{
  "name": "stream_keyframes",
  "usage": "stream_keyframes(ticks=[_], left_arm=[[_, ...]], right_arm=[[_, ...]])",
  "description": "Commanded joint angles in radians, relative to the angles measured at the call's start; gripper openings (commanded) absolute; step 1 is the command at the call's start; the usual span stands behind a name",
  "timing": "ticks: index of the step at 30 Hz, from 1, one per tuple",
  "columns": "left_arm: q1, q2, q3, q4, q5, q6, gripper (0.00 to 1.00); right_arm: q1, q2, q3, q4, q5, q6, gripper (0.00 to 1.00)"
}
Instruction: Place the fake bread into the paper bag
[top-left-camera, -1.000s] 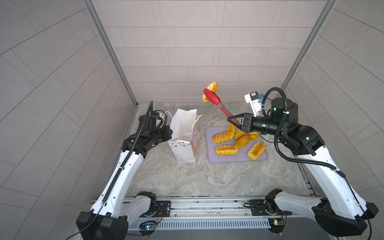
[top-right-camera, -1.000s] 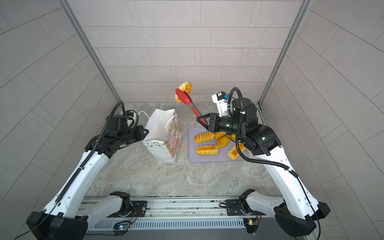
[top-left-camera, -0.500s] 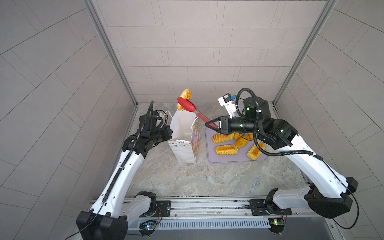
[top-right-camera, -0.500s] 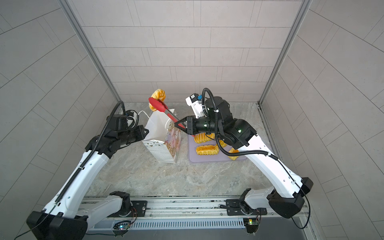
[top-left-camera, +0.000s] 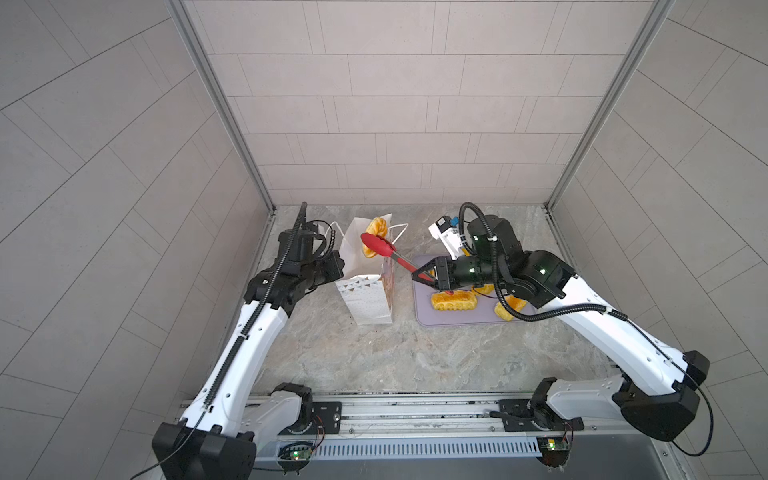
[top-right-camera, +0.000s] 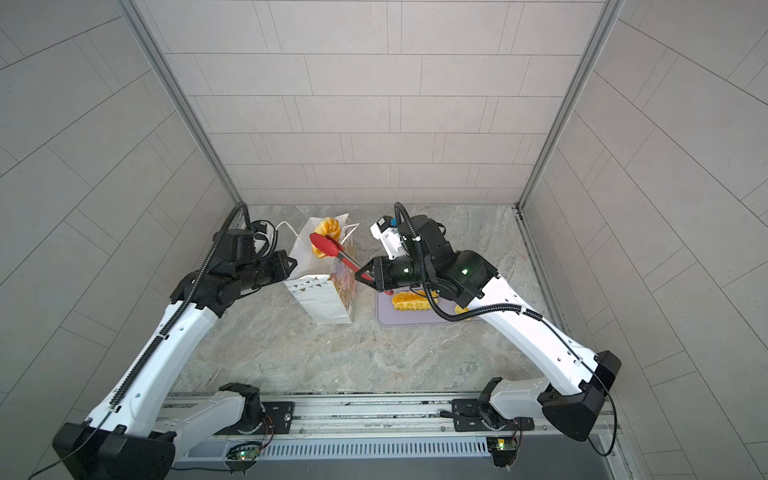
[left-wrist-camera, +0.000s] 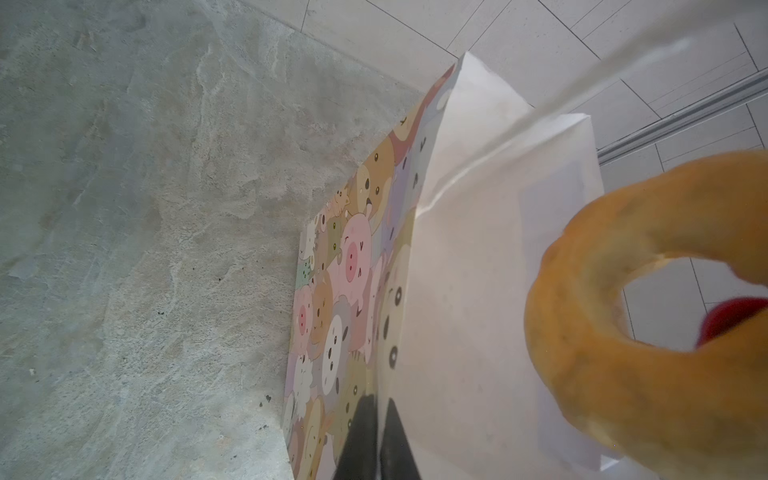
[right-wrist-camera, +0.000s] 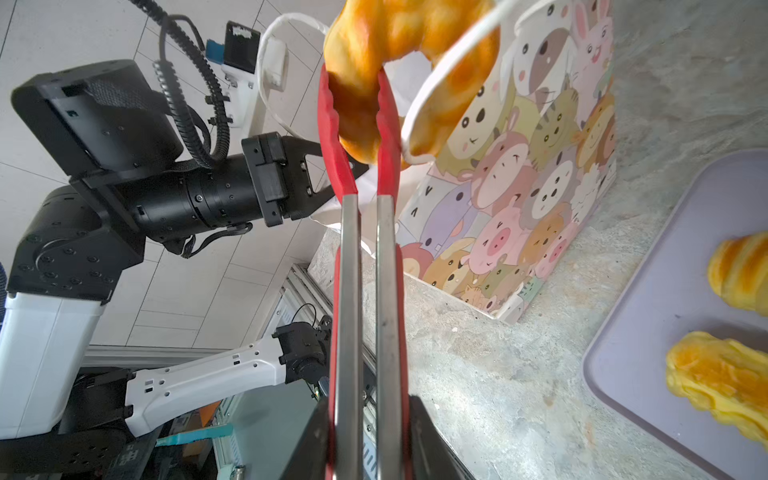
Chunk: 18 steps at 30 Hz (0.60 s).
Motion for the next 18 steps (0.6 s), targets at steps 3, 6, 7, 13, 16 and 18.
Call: stream_keyframes(ticks=[3,6,7,13,16,18], left_arm=[[-0.011,-0.006,0.055,0.000,-0.015,0.019,0.00],[-0.015,-0.003,0.062,-0.006,-0.020,0.032,0.00],[-0.015,-0.003,0.061,-0.008,-0.021,0.034,0.00],[-0.022,-0.006,0.057,-0.011,-0.026,0.038,0.00],[-0.023,-0.003,0.054,-0.011,-0.030,0.040,0.00],[-0.026,-0.003,0.051,-0.011,-0.031,0.040,0.00]], right_arm=[[0.005,-0.042,-0.004,0.019,0.007,-0.001,0.27],[0.005,-0.039,-0.012,0.019,0.008,-0.002,0.31],[0.006,-0.038,-0.015,0.017,0.009,-0.003,0.32],[0.005,-0.041,-0.023,0.019,0.016,-0.002,0.40],[0.004,-0.042,-0.023,0.022,0.019,-0.001,0.43],[0.005,-0.044,-0.023,0.023,0.018,-0.001,0.44]])
